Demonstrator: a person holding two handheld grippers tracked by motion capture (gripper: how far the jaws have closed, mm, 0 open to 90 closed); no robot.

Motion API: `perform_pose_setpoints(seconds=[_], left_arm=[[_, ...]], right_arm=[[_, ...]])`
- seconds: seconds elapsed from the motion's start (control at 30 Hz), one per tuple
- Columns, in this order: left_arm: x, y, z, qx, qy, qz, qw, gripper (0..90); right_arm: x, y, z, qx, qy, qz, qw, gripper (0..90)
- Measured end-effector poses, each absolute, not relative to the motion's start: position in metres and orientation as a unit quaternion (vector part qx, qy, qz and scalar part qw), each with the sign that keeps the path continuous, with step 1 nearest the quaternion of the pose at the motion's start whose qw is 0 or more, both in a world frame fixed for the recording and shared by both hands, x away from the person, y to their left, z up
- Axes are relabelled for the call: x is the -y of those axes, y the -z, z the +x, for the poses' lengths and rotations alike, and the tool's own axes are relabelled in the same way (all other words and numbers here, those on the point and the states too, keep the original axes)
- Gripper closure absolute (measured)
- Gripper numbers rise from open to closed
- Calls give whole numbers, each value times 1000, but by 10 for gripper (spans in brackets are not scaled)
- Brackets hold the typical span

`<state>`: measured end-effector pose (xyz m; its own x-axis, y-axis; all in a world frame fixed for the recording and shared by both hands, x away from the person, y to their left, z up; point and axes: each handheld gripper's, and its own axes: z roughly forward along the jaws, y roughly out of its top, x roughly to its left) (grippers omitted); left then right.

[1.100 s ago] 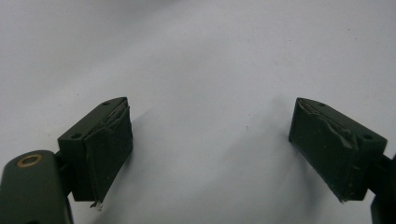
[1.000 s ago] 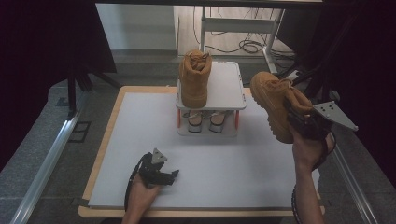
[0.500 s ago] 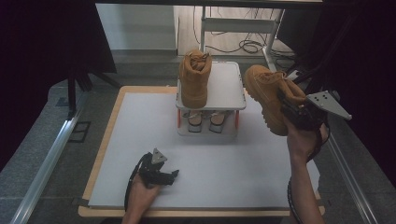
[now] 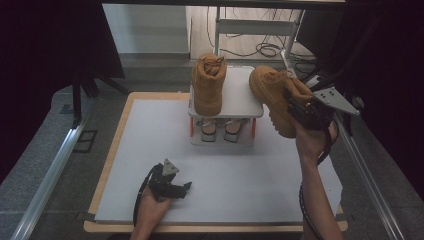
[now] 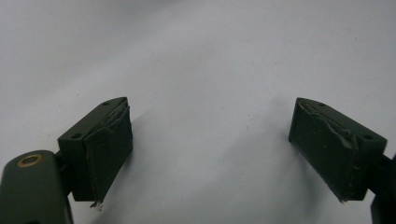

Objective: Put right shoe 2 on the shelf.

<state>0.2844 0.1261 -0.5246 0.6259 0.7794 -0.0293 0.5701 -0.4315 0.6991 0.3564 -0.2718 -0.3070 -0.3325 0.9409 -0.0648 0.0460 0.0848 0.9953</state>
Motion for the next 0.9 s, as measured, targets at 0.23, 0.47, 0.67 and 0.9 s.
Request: perform_pose_setpoints(seconds=[0.23,0.47,0.67,0.9], left_arm=[[-126,525,284,-405,-151,833,346,133],[-126,525,284,-405,-151,832,347,133],[-126,525,284,-405,-151,833,346,133],[-126,525,284,-405,-151,833,346,133]], right_arm=[[260,308,367,-616,-544,403,402,541],[249,308,376,-621,-545,398,398,541],[243,307,382,-624,-545,396,396,540],[237,306,389,-627,-543,395,395,540]])
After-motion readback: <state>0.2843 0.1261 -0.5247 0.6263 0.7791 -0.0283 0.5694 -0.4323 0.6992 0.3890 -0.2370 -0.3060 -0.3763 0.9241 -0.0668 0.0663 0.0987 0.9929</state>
